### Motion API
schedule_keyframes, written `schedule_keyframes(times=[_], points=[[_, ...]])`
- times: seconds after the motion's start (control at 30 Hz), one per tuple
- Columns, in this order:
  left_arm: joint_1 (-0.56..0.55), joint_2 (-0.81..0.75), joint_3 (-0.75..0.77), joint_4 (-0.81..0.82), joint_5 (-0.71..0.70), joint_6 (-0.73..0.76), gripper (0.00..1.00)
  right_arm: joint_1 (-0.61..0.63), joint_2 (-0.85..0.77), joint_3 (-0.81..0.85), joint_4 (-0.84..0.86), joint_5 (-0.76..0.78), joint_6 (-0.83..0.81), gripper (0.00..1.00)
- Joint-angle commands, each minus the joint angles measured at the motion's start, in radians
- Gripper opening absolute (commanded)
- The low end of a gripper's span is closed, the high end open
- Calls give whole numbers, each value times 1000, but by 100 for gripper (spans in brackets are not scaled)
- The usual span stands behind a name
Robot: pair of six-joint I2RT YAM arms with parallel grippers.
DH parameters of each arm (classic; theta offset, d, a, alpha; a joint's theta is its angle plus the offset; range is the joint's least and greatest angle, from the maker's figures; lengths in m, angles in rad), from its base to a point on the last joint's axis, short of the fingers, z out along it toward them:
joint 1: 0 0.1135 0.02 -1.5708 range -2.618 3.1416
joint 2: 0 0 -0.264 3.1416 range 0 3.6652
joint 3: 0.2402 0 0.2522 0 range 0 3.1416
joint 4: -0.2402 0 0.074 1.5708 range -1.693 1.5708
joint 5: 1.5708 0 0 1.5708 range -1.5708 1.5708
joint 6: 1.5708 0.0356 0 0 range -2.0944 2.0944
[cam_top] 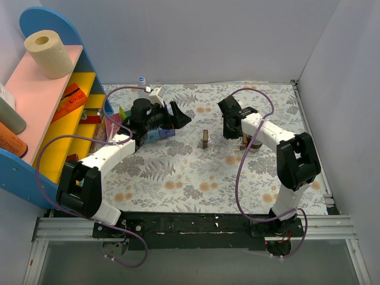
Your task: Prepare toiletry sets of a toothbrush and toothpaste on the tray
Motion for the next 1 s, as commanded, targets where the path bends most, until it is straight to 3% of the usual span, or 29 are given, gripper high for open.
schedule_keyframes(times=[0.0,0.73,0.97], points=[[-3,-24,-2,-1,7,8,86,-8,24,39,-12,35,-14,1],[-3,-21,-2,1,13,5,86,-19,30,35,-31,30,-33,1],[-3,-21,-2,1,14,3,86,-22,33,35,-32,12,-39,11]])
